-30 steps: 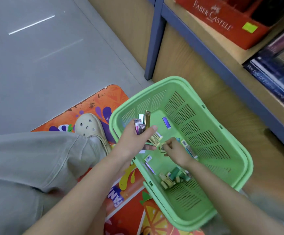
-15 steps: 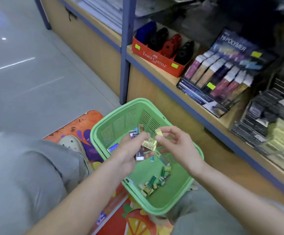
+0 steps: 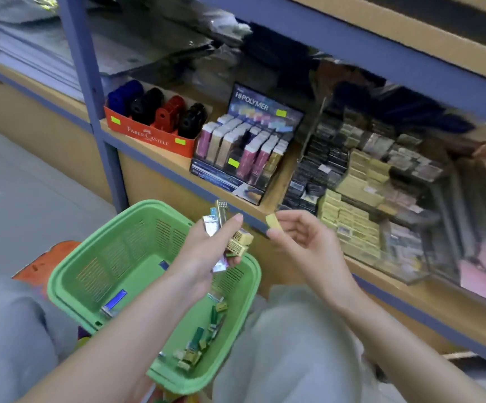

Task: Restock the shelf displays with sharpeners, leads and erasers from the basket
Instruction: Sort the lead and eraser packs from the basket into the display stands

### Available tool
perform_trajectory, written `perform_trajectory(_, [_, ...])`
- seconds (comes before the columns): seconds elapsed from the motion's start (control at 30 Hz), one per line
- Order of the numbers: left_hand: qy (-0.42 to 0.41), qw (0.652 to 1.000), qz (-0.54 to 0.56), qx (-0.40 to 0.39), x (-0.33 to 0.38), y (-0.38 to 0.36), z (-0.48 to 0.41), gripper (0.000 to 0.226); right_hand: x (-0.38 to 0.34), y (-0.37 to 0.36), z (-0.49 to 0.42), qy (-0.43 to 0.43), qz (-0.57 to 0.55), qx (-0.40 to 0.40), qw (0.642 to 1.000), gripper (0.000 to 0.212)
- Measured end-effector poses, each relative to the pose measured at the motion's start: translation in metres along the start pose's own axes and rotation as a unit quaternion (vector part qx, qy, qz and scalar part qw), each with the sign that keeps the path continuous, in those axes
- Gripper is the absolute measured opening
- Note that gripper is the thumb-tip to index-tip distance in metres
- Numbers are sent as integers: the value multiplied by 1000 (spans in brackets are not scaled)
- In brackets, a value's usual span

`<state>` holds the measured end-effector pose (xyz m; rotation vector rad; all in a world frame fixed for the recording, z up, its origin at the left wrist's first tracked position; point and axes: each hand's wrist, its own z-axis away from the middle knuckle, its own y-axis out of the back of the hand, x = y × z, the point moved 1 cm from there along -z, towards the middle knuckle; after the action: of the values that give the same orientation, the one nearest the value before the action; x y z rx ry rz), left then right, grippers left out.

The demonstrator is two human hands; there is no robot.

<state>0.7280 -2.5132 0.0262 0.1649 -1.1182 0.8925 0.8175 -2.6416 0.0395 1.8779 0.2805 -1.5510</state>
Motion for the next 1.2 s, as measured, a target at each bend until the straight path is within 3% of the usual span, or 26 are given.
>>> perform_trajectory(0.1, [-14, 999, -29, -36, 4, -29, -2, 20, 11, 57, 1, -1, 76, 76, 994, 14])
perform_trajectory(0.3, [-28, 991, -86, -95, 0, -79, -9, 26, 48, 162, -3, -64, 287, 199, 935, 26])
perform_trajectory(0.63, [-35, 981, -129, -138, -13, -115, -19, 20, 92, 196, -48, -70, 415, 175, 890, 28])
perform_trajectory(0.87, [-31, 982, -128, -138, -15, -120, -30, 16, 92, 198, -58, -58, 439, 155, 883, 28])
perform_trajectory(1.03, [-30, 980, -128, -152, -18, -123, -32, 13, 94, 199, -56, -48, 536, 130, 832, 22])
perform_trajectory(1.2, [-33, 978, -127, -159, -16, -125, -35, 13, 91, 198, -61, -68, 567, 156, 806, 16])
